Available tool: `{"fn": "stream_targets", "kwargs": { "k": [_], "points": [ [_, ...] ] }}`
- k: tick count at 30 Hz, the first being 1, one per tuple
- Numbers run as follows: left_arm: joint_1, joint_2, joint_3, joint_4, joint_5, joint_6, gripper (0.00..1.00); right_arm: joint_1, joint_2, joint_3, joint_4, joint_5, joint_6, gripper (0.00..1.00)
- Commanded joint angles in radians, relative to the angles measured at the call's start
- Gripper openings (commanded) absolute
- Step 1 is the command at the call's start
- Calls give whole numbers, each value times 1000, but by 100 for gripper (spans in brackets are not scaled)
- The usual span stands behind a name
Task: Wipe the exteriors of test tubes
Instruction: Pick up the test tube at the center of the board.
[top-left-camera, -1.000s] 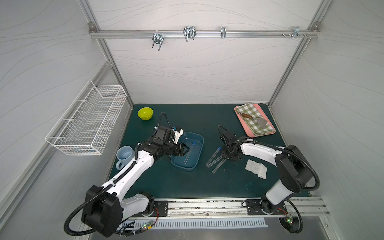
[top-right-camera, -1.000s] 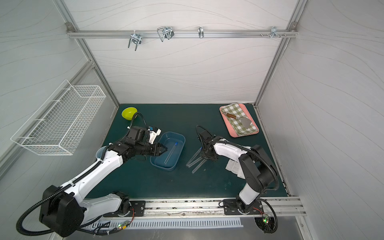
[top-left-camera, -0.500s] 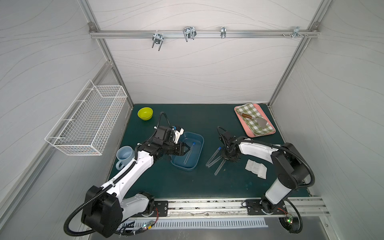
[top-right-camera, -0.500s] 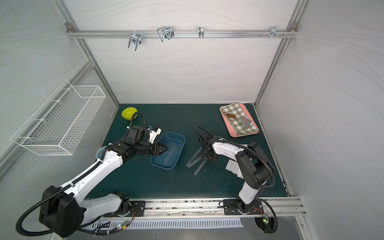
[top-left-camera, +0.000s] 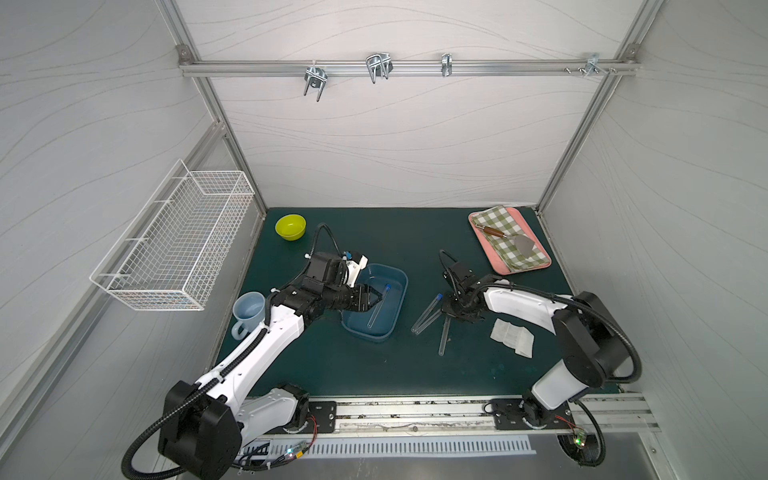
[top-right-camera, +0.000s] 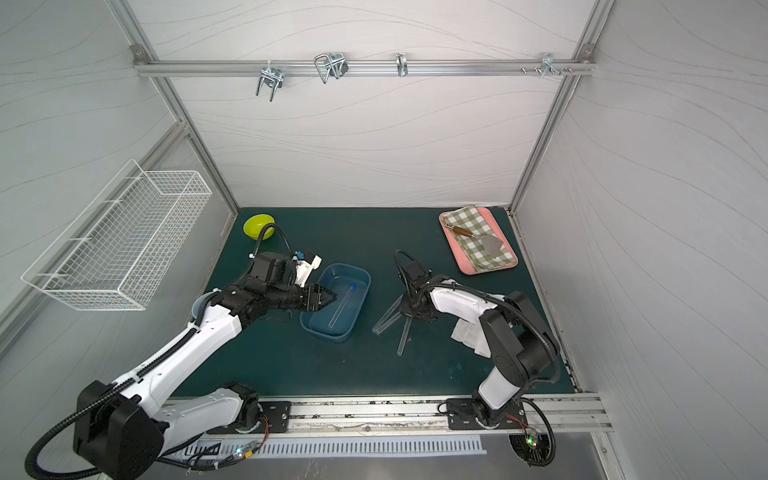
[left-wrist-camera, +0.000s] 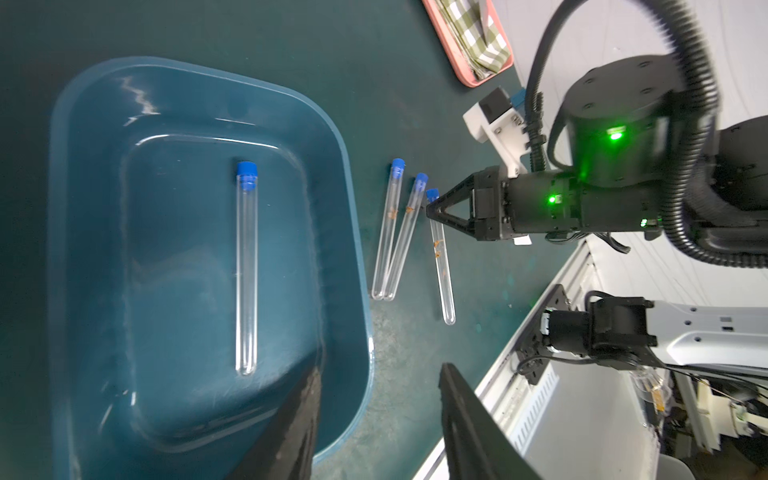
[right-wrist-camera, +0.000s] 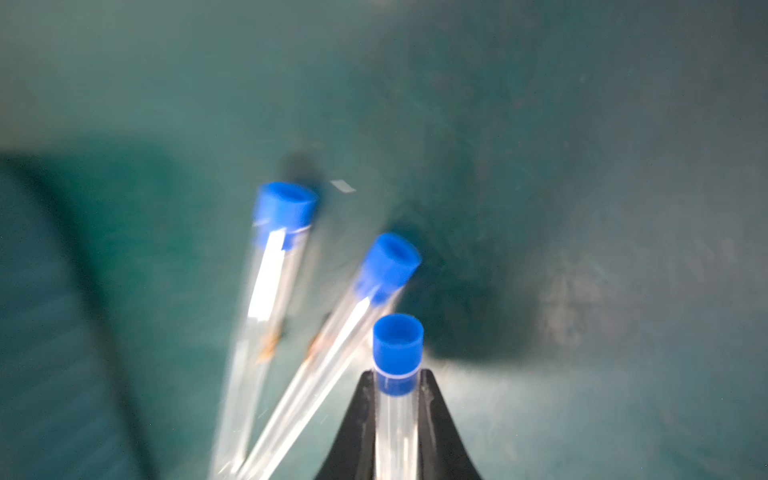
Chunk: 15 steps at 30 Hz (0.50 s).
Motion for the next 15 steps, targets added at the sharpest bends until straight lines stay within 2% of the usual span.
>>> {"fn": "stream_targets", "kwargs": {
  "k": [1,4,9,15],
  "points": [
    [-31,-18,-7,51,75,-40,50,-16,-140,2,25,-43,-35,15],
    [-85,-11,-18,114,107,-77,52,-53,-249,-9,49,-94,-57,15],
    [-153,20,-67,346,165,-212,53,-104,-381,-11,100,-173,-87,15],
    [-269,83,4,376,170,-164,56,-117,-444,7,157,-244,-94,16]
  ]
}}
